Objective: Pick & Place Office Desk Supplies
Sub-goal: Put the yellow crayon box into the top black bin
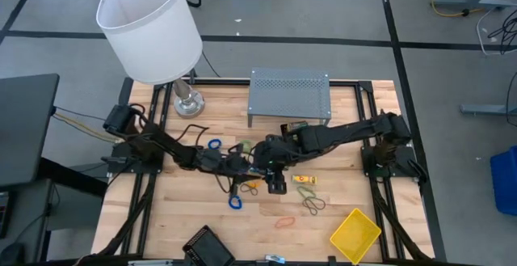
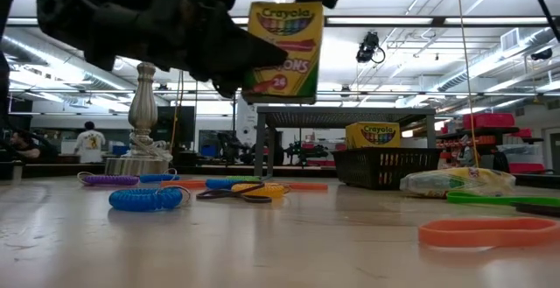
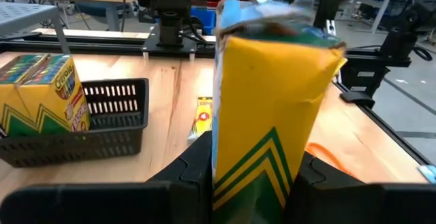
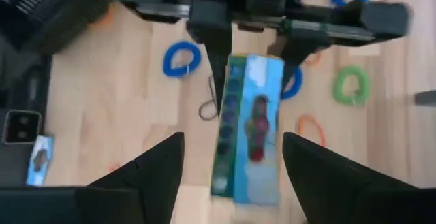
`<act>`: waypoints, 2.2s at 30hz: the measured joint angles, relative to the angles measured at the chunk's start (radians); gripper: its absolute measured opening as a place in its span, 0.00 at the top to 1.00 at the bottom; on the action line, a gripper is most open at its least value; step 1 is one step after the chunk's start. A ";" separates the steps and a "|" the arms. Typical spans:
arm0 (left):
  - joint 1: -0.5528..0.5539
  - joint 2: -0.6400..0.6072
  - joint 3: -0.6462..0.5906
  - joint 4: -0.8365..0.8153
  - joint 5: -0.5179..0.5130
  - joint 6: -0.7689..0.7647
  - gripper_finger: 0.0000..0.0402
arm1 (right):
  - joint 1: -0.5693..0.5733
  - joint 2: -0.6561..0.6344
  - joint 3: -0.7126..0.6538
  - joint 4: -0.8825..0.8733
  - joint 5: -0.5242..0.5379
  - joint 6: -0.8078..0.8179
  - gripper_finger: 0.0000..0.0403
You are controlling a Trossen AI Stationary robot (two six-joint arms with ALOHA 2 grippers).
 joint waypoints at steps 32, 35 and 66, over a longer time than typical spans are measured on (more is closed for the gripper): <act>0.028 0.022 0.047 -0.017 0.106 0.004 0.38 | 0.040 0.043 -0.002 -0.068 0.090 0.013 0.80; 0.029 0.022 0.044 -0.027 0.150 -0.013 0.16 | 0.049 0.043 -0.002 -0.068 0.099 0.016 0.80; 0.021 0.021 0.039 -0.001 0.271 -0.056 0.07 | -0.082 -0.044 -0.275 -0.300 0.336 -0.052 0.80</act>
